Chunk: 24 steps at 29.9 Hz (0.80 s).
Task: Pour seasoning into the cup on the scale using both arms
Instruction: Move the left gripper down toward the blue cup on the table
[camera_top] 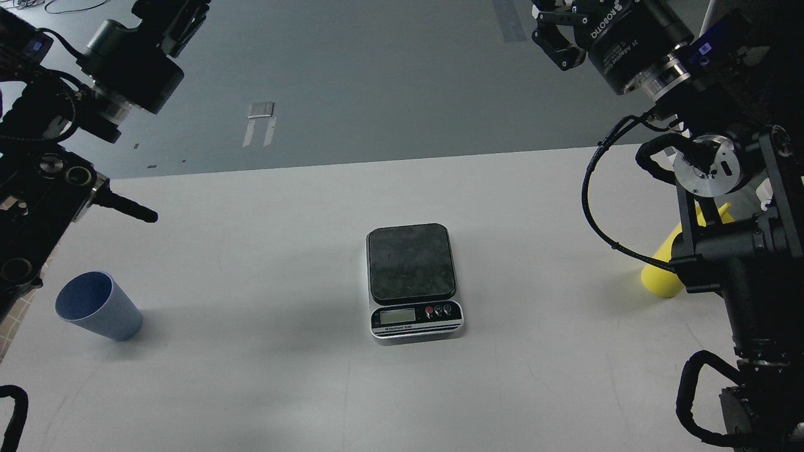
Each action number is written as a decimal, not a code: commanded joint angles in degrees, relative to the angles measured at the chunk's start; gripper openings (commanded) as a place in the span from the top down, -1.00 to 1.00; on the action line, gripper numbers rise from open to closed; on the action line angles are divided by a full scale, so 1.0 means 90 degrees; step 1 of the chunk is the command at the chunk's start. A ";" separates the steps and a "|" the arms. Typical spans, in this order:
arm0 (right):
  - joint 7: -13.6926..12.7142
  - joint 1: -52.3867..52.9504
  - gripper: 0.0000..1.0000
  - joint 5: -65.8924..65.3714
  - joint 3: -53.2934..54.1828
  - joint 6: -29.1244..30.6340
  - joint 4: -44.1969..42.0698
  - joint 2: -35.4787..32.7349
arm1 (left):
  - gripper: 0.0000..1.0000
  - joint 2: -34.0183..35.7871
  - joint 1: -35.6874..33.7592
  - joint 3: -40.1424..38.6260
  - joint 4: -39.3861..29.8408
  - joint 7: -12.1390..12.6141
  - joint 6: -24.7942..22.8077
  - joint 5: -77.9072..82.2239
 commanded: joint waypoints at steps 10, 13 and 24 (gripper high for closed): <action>0.0002 -0.0238 -0.99 0.0006 0.0103 0.0000 -0.0001 -0.0009 | -0.97 0.2591 0.1120 0.1836 -0.0158 -0.0001 0.0659 0.1470; 0.0002 -0.0306 -0.99 0.0006 0.0142 0.0000 0.0009 -0.0019 | -0.97 0.3352 0.1462 0.1914 -0.0178 -0.0001 0.0668 0.1499; 0.0002 -0.0453 -0.99 0.0006 0.0200 0.0010 0.0058 -0.0097 | -0.96 0.5093 0.1580 0.3191 0.0465 -0.0001 0.1135 0.1431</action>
